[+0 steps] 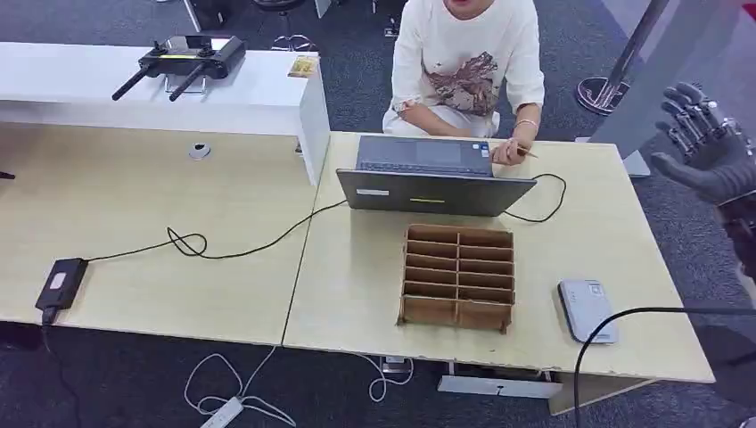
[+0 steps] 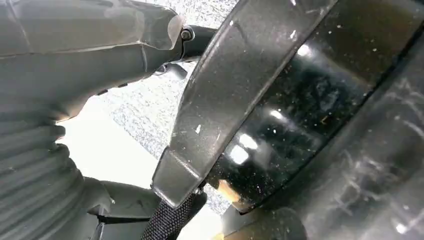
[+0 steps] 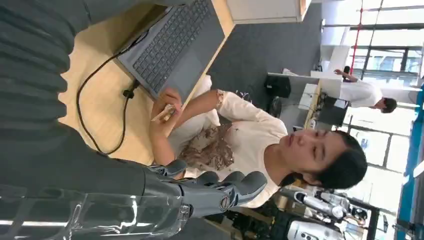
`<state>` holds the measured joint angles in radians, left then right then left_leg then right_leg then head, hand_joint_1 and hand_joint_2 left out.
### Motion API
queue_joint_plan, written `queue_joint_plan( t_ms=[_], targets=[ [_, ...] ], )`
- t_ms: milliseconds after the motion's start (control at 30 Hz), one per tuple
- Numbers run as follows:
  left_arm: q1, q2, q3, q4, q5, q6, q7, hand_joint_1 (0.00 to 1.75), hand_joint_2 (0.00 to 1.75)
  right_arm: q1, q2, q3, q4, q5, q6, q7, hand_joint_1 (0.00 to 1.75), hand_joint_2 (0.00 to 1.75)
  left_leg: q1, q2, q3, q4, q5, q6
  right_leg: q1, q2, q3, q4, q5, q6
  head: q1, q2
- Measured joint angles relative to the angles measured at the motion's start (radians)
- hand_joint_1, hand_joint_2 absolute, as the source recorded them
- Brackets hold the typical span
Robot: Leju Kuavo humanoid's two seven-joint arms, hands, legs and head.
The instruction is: Pass the card to the sensor for recognition and then transmit it.
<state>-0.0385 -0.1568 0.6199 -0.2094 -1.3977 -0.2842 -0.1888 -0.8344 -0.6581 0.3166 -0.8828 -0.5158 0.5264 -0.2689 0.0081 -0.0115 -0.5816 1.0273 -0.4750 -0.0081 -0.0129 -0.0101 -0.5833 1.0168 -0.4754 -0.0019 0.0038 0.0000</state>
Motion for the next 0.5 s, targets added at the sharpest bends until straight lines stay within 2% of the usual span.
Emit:
queue_joint_plan(
  t_ms=[300, 500],
  targets=[
    [0.001, 0.0, 0.004, 0.0, 0.01, 0.004, 0.0, 0.0, 1.75, 0.193, -0.031, -0.09, -0.241, -0.046, -0.076, 0.026, 0.0, 1.75, 0.0, 0.0, 0.0, 0.0, 0.0, 0.0, 0.0, 0.0, 0.0, 0.0, 0.0, 0.0, 0.0, 0.0],
    [0.002, -0.001, 0.008, 0.0, 0.018, 0.005, 0.0, 0.0, 1.75, 0.301, -0.033, -0.151, -0.382, -0.077, -0.127, 0.046, 0.0, 1.75, 0.0, 0.0, 0.0, 0.0, 0.0, 0.0, 0.0, 0.0, 0.0, 0.0, 0.0, 0.0, 0.0, 0.0]
  ],
)
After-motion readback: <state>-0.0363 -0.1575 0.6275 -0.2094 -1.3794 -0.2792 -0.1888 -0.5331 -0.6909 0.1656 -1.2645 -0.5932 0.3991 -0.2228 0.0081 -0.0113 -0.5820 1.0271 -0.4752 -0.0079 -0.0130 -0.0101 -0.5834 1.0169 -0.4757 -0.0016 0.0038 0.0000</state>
